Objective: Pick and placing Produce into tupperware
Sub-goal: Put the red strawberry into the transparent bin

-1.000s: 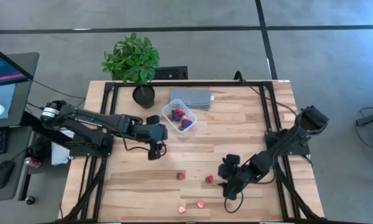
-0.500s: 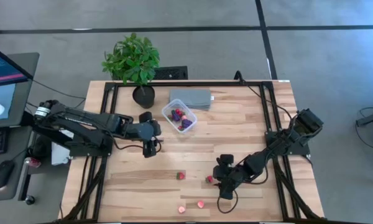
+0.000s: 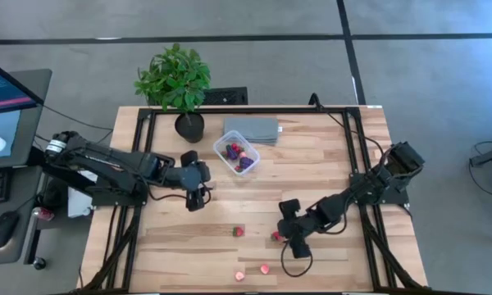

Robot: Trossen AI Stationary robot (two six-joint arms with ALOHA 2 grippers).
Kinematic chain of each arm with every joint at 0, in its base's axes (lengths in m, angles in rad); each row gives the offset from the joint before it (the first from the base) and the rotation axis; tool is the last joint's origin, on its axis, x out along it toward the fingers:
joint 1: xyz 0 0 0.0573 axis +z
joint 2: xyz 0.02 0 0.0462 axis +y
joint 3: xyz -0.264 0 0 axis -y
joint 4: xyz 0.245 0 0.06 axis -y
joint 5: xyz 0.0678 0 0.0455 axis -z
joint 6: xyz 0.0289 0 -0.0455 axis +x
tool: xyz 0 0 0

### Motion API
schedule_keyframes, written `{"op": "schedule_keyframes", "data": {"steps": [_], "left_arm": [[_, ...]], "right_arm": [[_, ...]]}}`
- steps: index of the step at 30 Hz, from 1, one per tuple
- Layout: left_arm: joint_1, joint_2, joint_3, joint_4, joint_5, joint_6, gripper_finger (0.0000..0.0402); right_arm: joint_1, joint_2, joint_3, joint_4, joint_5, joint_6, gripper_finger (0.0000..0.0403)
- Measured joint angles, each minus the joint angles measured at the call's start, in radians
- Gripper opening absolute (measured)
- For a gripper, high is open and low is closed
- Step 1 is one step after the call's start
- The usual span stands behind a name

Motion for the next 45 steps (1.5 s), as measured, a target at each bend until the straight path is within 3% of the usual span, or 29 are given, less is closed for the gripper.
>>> {"op": "schedule_keyframes", "data": {"steps": [15,40,45], "left_arm": [[-0.076,0.000,0.000,-0.026,-0.079,-0.092,0.0186],[-0.097,0.001,0.001,-0.051,-0.135,-0.113,0.0186],[-0.097,0.001,0.001,-0.057,-0.153,-0.113,0.0186]], "right_arm": [[-0.060,0.000,0.000,0.042,-0.091,-0.122,0.0261],[-0.080,0.001,0.000,0.075,-0.120,-0.151,0.0260],[-0.079,0.070,0.008,0.088,-0.161,-0.142,0.0260]]}}
